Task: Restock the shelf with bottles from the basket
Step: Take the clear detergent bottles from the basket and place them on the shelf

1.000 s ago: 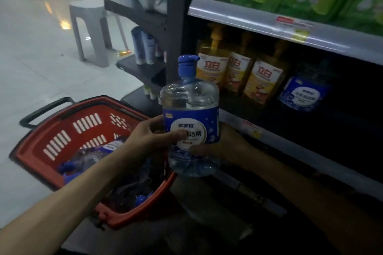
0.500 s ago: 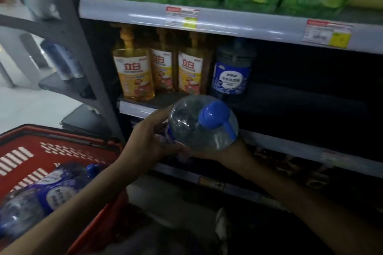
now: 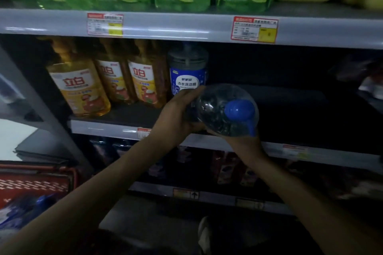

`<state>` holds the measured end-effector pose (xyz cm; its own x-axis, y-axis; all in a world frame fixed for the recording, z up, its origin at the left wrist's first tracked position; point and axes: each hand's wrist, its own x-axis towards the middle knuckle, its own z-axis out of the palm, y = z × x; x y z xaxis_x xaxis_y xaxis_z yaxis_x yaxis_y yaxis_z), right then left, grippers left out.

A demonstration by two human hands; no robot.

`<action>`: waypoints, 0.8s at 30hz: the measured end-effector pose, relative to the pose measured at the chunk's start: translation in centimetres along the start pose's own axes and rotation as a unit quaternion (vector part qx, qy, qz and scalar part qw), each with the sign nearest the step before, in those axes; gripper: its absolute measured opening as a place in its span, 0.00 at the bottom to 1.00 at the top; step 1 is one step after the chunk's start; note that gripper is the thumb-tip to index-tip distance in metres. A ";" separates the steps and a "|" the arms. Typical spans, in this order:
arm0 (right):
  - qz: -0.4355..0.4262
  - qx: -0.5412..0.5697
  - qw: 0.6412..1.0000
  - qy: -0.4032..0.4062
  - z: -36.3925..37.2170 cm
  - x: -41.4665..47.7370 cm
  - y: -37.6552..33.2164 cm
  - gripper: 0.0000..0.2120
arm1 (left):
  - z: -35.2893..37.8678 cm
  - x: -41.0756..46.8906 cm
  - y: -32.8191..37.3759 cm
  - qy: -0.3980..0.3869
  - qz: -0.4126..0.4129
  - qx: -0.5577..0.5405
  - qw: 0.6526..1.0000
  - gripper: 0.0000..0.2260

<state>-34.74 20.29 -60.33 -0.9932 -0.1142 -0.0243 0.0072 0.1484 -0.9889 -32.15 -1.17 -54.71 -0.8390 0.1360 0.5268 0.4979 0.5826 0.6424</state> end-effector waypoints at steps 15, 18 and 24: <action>-0.076 0.103 0.986 0.106 -3.3 6.4 -2.5 0.27 | 9.4 6.9 0.1 0.079 -0.086 -0.146 0.982 0.24; -0.079 0.092 0.986 0.113 -3.5 8.0 -2.5 0.32 | 10.7 7.5 -0.2 0.090 -0.101 -0.168 0.976 0.22; -0.080 0.122 0.982 0.123 -3.4 10.7 -2.4 0.32 | 12.6 9.2 -1.6 0.104 -0.130 -0.194 0.967 0.22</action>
<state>-45.83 22.06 -57.67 -0.9818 0.1273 0.1412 -0.1537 -0.0949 -0.9835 -43.46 9.21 -57.91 -0.9048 -0.1613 0.3941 0.3550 0.2255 0.9073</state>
